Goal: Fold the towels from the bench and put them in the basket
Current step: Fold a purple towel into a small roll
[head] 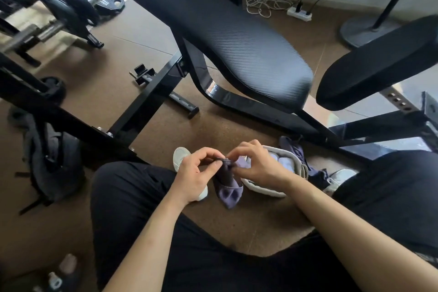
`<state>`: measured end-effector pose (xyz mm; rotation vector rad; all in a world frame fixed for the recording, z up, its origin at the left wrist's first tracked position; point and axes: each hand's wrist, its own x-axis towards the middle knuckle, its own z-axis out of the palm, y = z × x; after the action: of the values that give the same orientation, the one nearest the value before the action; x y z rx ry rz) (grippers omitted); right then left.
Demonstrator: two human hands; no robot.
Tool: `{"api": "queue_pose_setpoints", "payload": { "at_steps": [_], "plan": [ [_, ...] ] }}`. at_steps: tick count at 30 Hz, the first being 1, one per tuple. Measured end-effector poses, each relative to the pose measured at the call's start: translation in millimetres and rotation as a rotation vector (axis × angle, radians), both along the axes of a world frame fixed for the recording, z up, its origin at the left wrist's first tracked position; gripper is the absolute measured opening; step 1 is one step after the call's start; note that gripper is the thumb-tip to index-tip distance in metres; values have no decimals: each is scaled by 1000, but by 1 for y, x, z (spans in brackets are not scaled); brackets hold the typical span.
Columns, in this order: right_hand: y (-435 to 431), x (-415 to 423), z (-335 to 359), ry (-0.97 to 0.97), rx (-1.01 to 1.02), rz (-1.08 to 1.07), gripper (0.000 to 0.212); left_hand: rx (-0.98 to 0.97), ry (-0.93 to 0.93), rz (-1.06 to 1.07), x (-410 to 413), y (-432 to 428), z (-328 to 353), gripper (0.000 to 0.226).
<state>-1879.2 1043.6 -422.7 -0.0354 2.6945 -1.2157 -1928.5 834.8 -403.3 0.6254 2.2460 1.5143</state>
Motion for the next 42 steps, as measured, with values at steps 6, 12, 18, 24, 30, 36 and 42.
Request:
{"api": "queue_pose_setpoints", "payload": {
  "at_steps": [6, 12, 18, 24, 30, 36, 42],
  "plan": [
    [5, -1, 1, 2, -60, -25, 15, 58, -24, 54, -2, -1, -1, 21],
    [9, 7, -8, -123, -93, 41, 22, 162, -55, 149, -9, -2, -3, 18],
    [14, 13, -31, -227, 37, 27, 17, 278, -107, 260, -14, -6, -2, 15],
    [17, 11, -47, -206, 170, -80, 12, 322, -132, 397, -23, -7, -7, 13],
    [36, 9, -54, -94, 331, -179, 5, 311, -175, 591, -35, -11, -18, 20],
    [61, 17, -55, -129, 542, -118, 8, 259, -181, 656, -37, -16, -26, 15],
    [67, 16, -43, -55, 489, -305, 30, 198, -183, 706, -38, -16, -34, 14]
  ]
}}
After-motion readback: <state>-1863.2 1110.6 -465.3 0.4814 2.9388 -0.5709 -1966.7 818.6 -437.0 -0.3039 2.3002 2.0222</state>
